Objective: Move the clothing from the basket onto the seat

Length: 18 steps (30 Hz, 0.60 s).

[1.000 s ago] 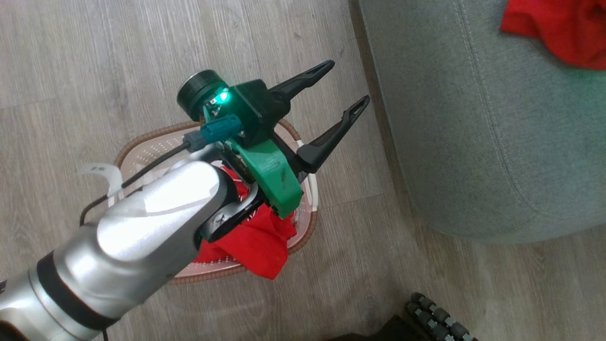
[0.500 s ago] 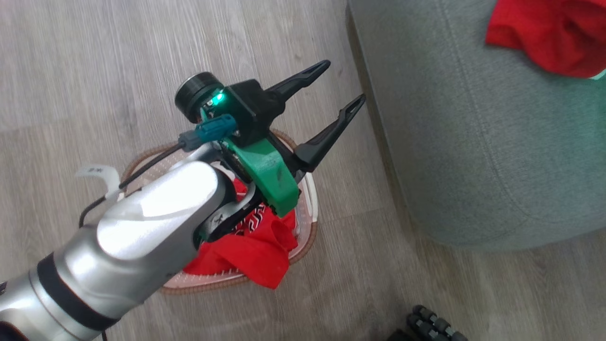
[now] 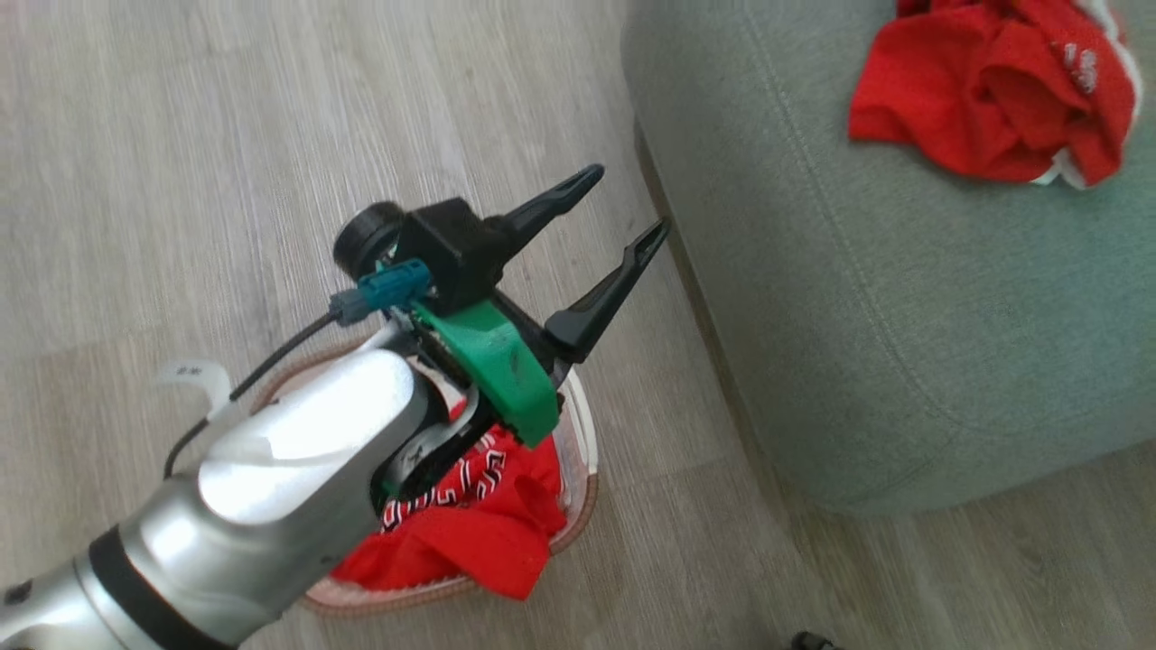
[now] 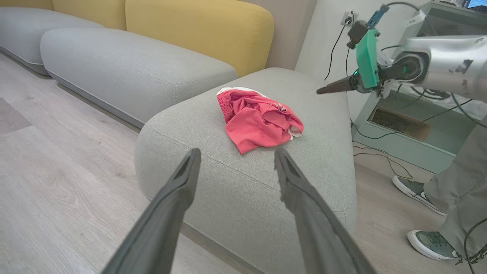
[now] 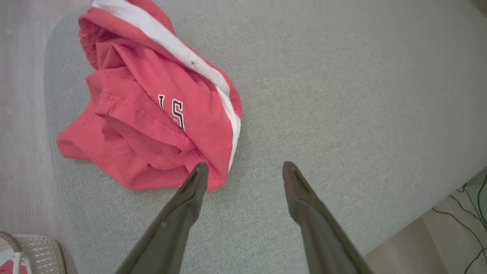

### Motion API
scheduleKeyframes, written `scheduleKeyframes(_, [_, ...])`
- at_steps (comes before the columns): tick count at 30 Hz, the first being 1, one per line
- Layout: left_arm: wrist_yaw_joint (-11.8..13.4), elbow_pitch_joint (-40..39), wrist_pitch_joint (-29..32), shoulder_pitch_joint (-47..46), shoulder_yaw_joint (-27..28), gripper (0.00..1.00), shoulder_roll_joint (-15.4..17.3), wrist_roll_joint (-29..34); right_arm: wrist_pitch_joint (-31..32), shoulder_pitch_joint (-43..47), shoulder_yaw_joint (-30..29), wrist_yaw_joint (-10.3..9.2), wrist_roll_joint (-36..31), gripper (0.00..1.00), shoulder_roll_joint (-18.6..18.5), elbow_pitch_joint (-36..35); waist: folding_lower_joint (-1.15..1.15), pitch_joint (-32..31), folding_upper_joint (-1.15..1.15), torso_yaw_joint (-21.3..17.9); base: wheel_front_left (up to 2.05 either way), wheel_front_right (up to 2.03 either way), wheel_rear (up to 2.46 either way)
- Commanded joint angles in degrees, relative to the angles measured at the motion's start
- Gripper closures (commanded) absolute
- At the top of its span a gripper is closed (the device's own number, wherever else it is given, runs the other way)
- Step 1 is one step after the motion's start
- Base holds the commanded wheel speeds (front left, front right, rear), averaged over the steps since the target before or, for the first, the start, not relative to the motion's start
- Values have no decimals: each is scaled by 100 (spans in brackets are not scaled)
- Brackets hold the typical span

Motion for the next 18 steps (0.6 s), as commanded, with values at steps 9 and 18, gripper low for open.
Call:
scheduleKeyframes(9, [188, -64, -340, 267, 391, 0, 70, -212, -590, 536, 4, -2, 296, 0, -559, -1325, 0, -725, 0, 160, 0, 0, 0])
scheduleKeyframes(18, [335, -32, -498, 558, 533, 0, 163, -333, -1006, 1202, -369, -2, 310, 0, -680, -2377, 0, -1124, 0, 483, 0, 0, 0])
